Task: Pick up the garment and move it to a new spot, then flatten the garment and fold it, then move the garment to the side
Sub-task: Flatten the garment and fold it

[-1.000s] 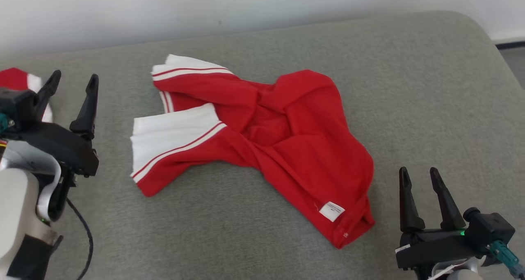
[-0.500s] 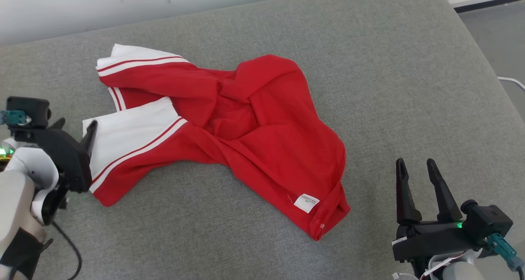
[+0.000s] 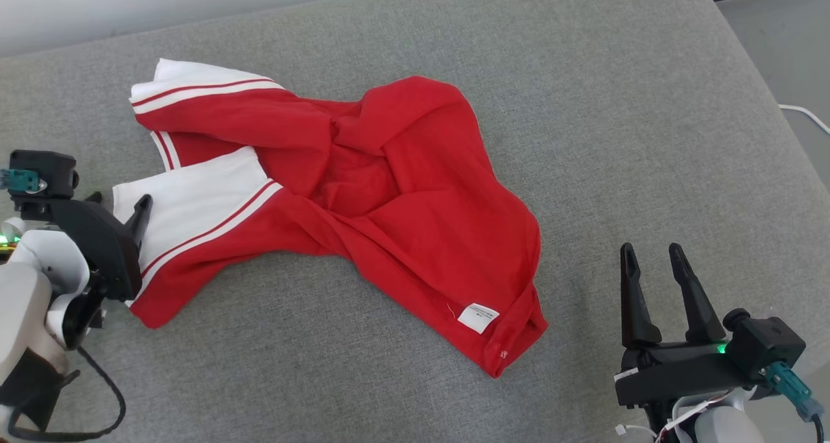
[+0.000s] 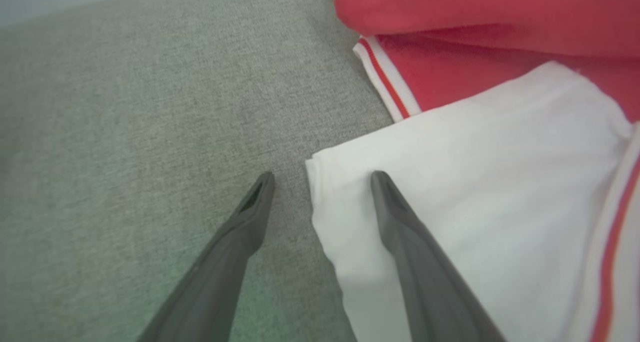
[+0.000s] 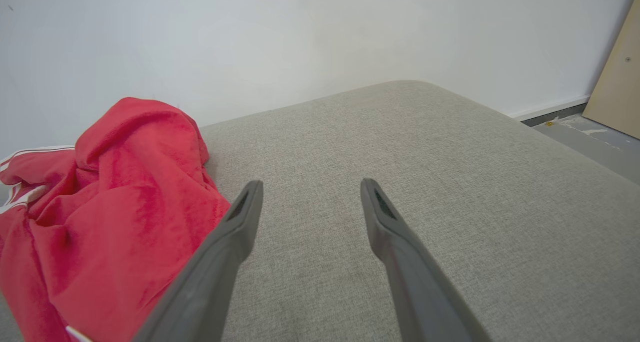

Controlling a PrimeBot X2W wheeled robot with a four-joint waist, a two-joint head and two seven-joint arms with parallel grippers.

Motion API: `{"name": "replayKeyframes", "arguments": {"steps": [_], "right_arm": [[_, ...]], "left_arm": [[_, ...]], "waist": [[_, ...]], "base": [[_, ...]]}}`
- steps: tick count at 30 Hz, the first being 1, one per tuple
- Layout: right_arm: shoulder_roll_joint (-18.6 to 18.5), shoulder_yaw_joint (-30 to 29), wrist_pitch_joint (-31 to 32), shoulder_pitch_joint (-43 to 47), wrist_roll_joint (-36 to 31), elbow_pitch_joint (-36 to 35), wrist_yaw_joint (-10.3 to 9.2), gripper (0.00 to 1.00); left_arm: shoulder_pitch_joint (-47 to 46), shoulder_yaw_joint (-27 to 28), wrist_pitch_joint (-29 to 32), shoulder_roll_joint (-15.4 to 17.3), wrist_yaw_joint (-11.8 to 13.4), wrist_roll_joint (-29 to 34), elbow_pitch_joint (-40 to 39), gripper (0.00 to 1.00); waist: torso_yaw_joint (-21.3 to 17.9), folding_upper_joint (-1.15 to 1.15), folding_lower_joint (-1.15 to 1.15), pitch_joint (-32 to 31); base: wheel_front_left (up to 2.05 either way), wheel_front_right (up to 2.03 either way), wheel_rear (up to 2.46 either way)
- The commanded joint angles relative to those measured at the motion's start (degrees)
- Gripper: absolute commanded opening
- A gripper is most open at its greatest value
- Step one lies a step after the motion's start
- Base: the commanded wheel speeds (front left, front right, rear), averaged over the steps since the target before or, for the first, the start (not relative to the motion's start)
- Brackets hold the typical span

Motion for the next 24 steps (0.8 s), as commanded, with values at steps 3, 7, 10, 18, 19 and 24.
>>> {"name": "replayKeyframes", "arguments": {"steps": [3, 7, 10, 18, 19, 24], "right_arm": [[0.22, -0.19, -0.08, -0.55, -0.26, 0.19, -0.16, 1.00], [0.24, -1.24, -0.08, 0.21, -0.42, 0.34, -0.16, 1.00], [-0.03, -1.65, -0.08, 0.54, -0.44, 0.51, -0.16, 1.00], [-1.07, -2.50, -0.08, 2.14, -0.73, 0.37, -0.16, 1.00], [-1.19, -2.69, -0.08, 2.48, -0.71, 0.37, -0.16, 1.00], [-1.60, -3.91, -0.08, 4.21, -0.72, 0.13, -0.16, 1.00]], "left_arm": [[-0.70, -2.89, 0.21, -0.33, 0.11, -1.53, 0.82, 0.00], [-2.18, -4.68, -3.59, 0.06, 0.14, -1.73, 0.23, 0.00], [-3.17, -6.27, -6.39, -0.09, 0.14, -2.44, -1.10, 0.00], [-3.01, -8.91, -17.39, 0.69, 0.14, -0.64, -7.33, 0.00], [-2.43, -9.17, -18.46, 0.67, 0.14, -0.25, -8.37, 0.00], [2.20, -9.44, -22.77, 0.92, 1.71, 0.26, -15.71, 0.00]], "waist": [[-0.24, -0.01, 0.00, 0.42], [0.94, -0.01, 0.00, -0.30], [2.46, -0.01, 0.00, -1.60], [8.03, -0.01, 0.00, -5.69], [8.80, -0.01, 0.00, -6.12], [12.63, -0.01, 0.00, -7.82]], "base": [[0.00, 0.00, 0.00], [0.00, 0.00, 0.00], [0.00, 0.00, 0.00], [0.00, 0.00, 0.00], [0.00, 0.00, 0.00], [0.00, 0.00, 0.00]]}}
